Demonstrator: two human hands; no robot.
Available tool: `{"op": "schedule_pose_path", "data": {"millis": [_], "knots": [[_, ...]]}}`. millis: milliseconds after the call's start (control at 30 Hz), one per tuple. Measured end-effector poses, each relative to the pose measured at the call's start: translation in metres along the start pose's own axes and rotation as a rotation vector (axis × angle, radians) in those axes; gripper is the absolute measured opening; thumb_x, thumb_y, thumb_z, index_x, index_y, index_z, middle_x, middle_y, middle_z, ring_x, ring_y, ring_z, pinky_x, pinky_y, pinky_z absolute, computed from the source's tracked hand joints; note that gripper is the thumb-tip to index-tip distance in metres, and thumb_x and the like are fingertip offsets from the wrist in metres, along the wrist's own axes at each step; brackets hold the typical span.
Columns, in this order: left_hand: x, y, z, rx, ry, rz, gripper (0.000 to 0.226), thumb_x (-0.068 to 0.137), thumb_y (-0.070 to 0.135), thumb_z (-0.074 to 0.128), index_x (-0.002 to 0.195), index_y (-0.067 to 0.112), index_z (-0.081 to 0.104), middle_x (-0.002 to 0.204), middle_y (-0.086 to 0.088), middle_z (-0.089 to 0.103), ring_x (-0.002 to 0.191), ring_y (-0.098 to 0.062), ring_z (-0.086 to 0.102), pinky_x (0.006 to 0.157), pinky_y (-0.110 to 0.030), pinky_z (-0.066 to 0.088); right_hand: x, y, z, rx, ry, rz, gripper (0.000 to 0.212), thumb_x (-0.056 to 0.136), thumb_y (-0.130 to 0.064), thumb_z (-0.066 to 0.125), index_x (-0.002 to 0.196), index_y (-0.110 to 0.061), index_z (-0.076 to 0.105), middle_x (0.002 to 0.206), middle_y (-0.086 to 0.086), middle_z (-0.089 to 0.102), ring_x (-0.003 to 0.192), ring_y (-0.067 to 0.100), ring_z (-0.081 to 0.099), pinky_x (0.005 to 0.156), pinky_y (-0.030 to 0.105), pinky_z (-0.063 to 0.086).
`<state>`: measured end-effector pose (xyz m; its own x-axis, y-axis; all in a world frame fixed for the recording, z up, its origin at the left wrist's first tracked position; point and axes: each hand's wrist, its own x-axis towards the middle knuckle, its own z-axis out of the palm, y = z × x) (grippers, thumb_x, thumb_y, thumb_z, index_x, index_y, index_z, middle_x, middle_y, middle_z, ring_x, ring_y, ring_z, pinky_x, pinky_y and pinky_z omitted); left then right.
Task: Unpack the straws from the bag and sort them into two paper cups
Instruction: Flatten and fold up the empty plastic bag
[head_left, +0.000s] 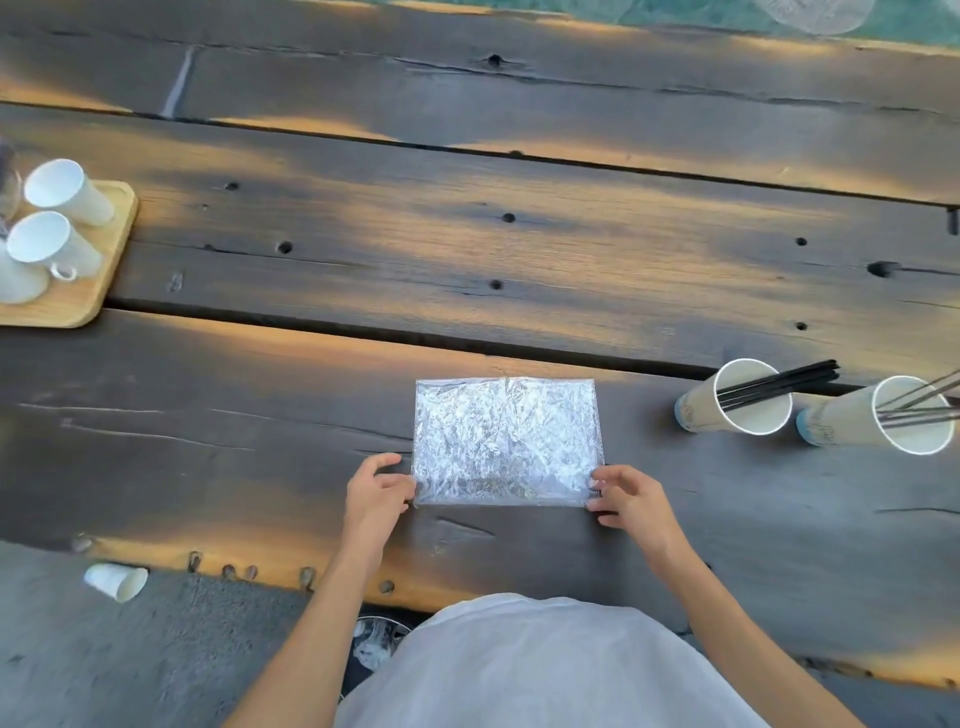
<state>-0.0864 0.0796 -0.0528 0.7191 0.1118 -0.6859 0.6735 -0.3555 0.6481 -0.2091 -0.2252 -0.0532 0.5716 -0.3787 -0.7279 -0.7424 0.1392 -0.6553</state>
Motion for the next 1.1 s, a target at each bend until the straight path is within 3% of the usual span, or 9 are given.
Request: {"op": "schedule_pose_path", "data": {"millis": [133, 300, 700, 867, 1000, 1100], "knots": [[0.002, 0.0, 0.002, 0.051, 0.002, 0.025, 0.038, 0.083, 0.005, 0.069, 0.114, 0.026, 0.062, 0.084, -0.001, 0.076, 0.082, -0.019, 0.069, 0.084, -0.041, 0.058, -0.003, -0.004, 0.003, 0.012, -0.011, -0.007, 0.024, 0.093, 0.001, 0.05, 0.103, -0.013, 0.067, 0.1, 0.006, 0.067, 0.079, 0.019, 0.073, 0.07, 0.029, 0.054], [0.002, 0.002, 0.002, 0.076, 0.02, 0.035, 0.037, 0.084, 0.006, 0.069, 0.115, 0.025, 0.062, 0.088, -0.003, 0.073, 0.079, -0.018, 0.064, 0.082, -0.04, 0.054, -0.006, -0.006, 0.006, 0.004, -0.015, -0.002, 0.023, 0.095, -0.003, 0.049, 0.106, -0.014, 0.066, 0.106, 0.009, 0.068, 0.095, 0.03, 0.073, 0.076, 0.032, 0.054], [0.004, 0.004, 0.005, 0.188, 0.012, 0.077, 0.035, 0.086, 0.004, 0.063, 0.117, 0.02, 0.063, 0.088, -0.005, 0.072, 0.084, -0.023, 0.067, 0.083, -0.047, 0.057, -0.001, -0.002, 0.005, -0.078, 0.014, 0.005, 0.025, 0.095, 0.0, 0.047, 0.105, -0.01, 0.067, 0.102, 0.007, 0.068, 0.079, 0.02, 0.065, 0.069, 0.027, 0.051], [0.005, 0.003, 0.008, 0.205, 0.06, 0.102, 0.032, 0.09, 0.005, 0.057, 0.118, 0.018, 0.064, 0.094, -0.004, 0.071, 0.087, -0.019, 0.066, 0.072, -0.032, 0.053, 0.001, -0.002, 0.002, -0.137, 0.061, -0.001, 0.031, 0.091, 0.004, 0.044, 0.099, -0.013, 0.07, 0.101, 0.008, 0.069, 0.084, 0.023, 0.062, 0.072, 0.033, 0.054], [-0.001, 0.006, 0.013, 0.295, 0.201, 0.159, 0.027, 0.092, 0.003, 0.053, 0.112, 0.015, 0.065, 0.086, 0.009, 0.062, 0.087, -0.016, 0.058, 0.072, -0.029, 0.044, 0.001, -0.005, 0.003, -0.202, 0.276, 0.013, 0.029, 0.089, 0.001, 0.044, 0.083, -0.015, 0.068, 0.085, 0.008, 0.068, 0.083, 0.029, 0.062, 0.083, 0.047, 0.055], [-0.01, 0.011, 0.026, 0.401, 0.111, 0.299, 0.022, 0.092, 0.004, 0.054, 0.097, 0.021, 0.068, 0.081, 0.015, 0.061, 0.081, -0.009, 0.061, 0.064, -0.016, 0.042, -0.003, -0.019, 0.023, -0.081, 0.159, 0.022, 0.027, 0.089, 0.005, 0.043, 0.078, -0.009, 0.063, 0.078, 0.011, 0.068, 0.063, 0.02, 0.059, 0.062, 0.033, 0.053]]}}
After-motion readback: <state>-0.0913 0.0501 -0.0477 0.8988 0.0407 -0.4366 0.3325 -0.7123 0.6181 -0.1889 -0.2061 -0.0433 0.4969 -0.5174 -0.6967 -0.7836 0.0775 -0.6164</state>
